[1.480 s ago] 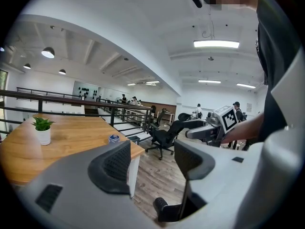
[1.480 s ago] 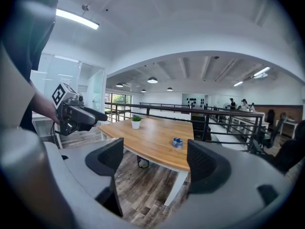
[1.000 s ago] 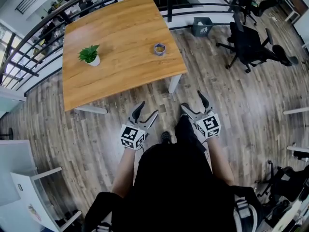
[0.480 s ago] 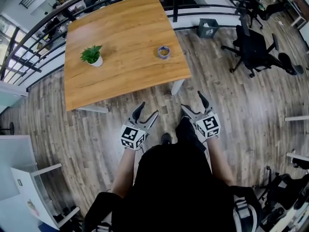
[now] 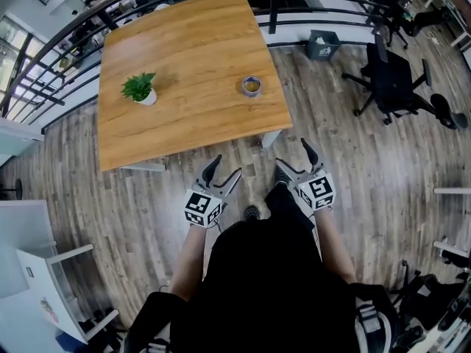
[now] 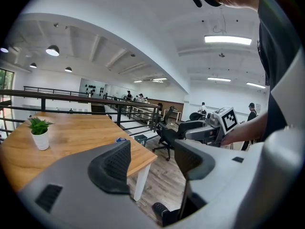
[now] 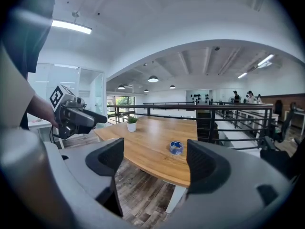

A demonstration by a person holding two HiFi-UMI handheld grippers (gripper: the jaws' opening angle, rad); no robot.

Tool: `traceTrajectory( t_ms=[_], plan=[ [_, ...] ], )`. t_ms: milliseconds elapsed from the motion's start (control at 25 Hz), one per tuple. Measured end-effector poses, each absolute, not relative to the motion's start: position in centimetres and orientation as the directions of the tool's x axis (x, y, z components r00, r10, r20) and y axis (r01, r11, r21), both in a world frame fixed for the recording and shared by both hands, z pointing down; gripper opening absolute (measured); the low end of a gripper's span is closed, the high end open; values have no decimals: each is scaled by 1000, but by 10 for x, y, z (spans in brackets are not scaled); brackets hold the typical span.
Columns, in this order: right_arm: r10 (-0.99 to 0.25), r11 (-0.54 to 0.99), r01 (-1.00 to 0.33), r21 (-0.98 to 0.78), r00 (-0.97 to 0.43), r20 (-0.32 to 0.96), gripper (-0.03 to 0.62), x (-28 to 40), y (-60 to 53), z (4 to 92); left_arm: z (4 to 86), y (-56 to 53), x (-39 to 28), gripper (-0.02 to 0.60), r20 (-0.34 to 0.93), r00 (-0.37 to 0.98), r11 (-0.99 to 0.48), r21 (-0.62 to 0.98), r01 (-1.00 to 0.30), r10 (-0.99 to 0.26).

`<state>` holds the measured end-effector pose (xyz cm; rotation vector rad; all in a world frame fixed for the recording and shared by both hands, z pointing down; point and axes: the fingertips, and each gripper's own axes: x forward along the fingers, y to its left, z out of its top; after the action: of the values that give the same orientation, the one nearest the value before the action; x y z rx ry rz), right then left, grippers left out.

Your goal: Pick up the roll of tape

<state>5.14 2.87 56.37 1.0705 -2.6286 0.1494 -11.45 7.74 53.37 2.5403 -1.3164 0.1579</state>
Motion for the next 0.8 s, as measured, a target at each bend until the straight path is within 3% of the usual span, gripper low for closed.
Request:
traceTrajectory(
  t_ms=[800],
  plan=[
    [-555,799,-600,-40,-761,337,405,70,-80,569,531,-24,-75,287,249,511,-475,194,-858,-822]
  ],
)
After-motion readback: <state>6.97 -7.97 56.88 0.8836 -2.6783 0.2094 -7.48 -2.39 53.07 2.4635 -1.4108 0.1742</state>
